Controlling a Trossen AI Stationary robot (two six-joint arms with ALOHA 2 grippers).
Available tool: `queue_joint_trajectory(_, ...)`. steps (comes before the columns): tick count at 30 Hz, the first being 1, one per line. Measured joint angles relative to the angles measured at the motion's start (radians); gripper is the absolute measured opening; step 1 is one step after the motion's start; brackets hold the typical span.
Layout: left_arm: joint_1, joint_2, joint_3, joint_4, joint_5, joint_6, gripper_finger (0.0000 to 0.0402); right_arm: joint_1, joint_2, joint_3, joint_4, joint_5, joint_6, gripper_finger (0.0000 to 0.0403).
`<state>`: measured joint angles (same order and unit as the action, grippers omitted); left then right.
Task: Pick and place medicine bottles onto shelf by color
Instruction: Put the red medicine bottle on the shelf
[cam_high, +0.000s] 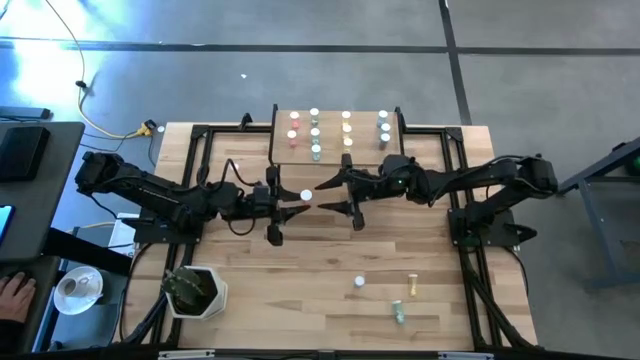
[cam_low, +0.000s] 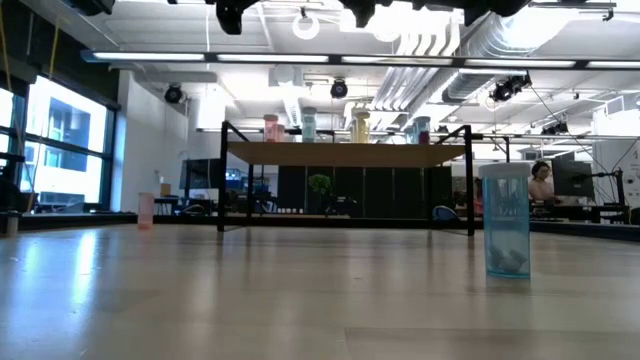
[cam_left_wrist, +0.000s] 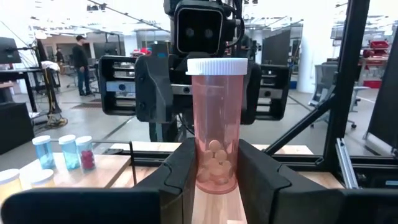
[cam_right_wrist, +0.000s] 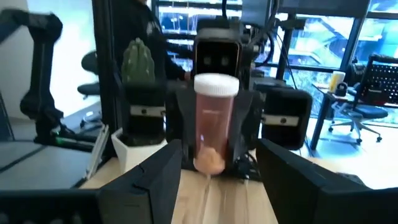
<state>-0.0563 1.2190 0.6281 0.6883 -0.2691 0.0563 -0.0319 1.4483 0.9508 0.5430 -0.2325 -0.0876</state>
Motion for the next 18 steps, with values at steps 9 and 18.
queue_joint_trajectory(9,0.018,0.0,0.0,-0.002,0.024,0.0,0.0083,0.0,0.004,0.0,0.061,-0.001,0.028,0.02)
queue_joint_trajectory(18,0.055,0.023,0.0,0.016,0.075,-0.026,0.0083,0.0,0.064,0.0,0.127,-0.01,0.037,0.02)
